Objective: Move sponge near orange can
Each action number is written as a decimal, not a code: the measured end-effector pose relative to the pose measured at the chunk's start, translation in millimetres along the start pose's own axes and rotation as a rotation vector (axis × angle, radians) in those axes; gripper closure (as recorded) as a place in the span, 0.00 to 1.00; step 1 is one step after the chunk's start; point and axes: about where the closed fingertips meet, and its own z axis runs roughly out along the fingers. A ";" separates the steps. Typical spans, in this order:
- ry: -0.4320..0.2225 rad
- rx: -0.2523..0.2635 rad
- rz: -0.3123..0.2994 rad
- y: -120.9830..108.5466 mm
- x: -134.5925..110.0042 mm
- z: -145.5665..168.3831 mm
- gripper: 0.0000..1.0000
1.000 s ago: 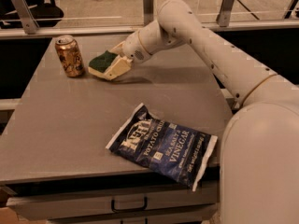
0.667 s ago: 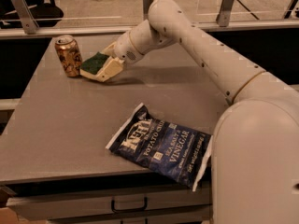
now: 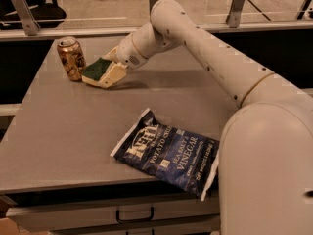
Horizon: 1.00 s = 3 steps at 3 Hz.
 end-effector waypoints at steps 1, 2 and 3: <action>0.000 -0.005 -0.004 0.8 -2.4 1.5 0.12; -0.014 -0.003 -0.005 0.0 -9.8 -3.4 0.00; -0.056 0.016 0.001 -5.4 -23.7 -17.1 0.00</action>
Offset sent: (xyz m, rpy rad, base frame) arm -0.0001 -0.0020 0.0260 0.0332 -0.0110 -0.0004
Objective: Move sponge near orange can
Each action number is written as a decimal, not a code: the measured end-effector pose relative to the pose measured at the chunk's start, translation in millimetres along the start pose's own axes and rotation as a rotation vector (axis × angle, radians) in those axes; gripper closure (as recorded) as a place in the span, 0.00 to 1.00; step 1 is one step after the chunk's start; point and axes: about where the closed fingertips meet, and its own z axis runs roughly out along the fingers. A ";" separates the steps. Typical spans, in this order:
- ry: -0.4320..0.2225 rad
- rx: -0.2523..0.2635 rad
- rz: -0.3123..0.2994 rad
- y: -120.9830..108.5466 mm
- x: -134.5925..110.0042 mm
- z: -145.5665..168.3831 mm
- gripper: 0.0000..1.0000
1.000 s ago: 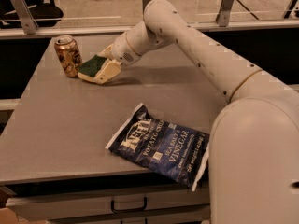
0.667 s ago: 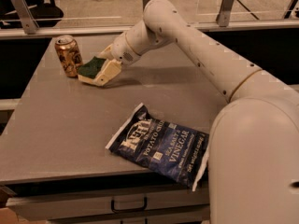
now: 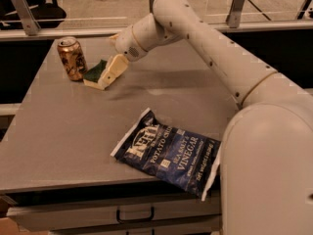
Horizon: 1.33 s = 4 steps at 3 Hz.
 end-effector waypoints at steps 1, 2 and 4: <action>-0.042 0.033 0.028 -9.9 -5.5 -19.9 0.00; -0.074 0.196 0.046 -42.6 2.9 -93.1 0.00; -0.060 0.703 0.008 -62.0 9.2 -306.8 0.00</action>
Offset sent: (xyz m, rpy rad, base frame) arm 0.0753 -0.1931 0.1102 0.1740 -0.1773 -0.3955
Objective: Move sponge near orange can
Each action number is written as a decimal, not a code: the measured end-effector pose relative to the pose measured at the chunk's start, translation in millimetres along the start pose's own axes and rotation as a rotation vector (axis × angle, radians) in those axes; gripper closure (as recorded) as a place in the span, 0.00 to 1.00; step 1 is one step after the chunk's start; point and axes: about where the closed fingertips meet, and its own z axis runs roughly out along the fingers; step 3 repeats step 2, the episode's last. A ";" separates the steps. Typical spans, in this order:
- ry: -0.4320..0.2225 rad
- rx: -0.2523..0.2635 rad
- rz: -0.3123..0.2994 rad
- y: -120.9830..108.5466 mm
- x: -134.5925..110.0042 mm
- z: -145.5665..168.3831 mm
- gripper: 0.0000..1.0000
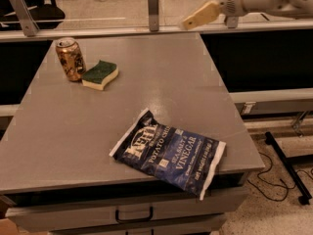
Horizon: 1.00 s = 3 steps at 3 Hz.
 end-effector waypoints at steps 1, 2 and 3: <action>-0.013 0.075 0.004 -20.8 -0.1 -13.4 0.00; -0.014 0.071 0.003 -19.3 -0.8 -11.4 0.00; -0.014 0.071 0.003 -19.3 -0.8 -11.4 0.00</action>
Offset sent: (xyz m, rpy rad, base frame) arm 0.0048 -0.0228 0.0137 0.0226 -0.0444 -0.0633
